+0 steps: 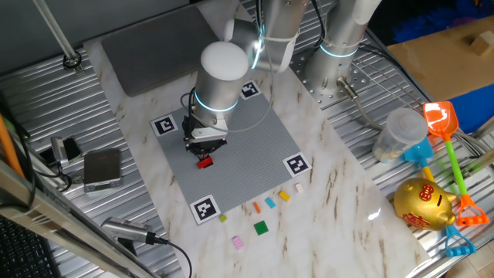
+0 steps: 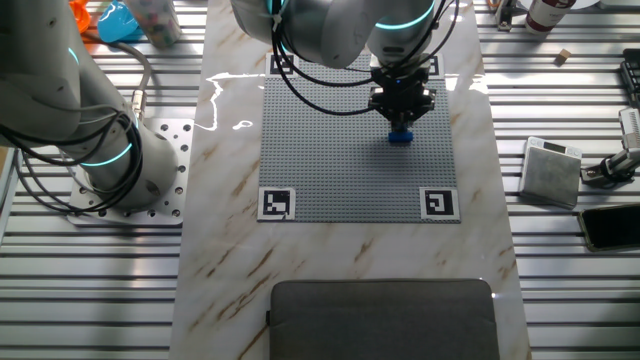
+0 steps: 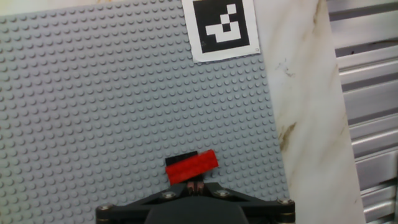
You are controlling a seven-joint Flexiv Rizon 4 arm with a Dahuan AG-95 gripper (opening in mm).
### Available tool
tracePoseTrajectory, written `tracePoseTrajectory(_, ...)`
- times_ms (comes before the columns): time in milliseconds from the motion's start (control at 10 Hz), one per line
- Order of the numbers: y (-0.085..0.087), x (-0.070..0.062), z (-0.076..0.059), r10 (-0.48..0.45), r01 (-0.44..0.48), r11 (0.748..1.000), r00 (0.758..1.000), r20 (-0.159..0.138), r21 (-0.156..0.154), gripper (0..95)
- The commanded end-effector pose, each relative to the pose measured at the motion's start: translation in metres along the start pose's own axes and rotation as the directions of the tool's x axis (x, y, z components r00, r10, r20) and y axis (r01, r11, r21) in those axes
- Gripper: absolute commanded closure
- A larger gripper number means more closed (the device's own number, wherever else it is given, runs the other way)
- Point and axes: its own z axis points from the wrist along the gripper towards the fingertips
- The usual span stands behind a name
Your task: Build with small Lego blocks
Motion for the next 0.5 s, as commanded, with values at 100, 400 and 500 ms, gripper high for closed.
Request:
tracePoseTrajectory(100,0.0002,-0.0005,0.0006,0.001,-0.001,1.0,1.0,0.001,0.001,95.0)
tracePoseTrajectory(400,0.0006,-0.0019,-0.0004,0.007,-0.007,1.0,1.0,0.0,0.001,95.0)
tracePoseTrajectory(500,0.0008,-0.0026,-0.0006,0.008,-0.008,1.0,1.0,0.0,0.001,95.0)
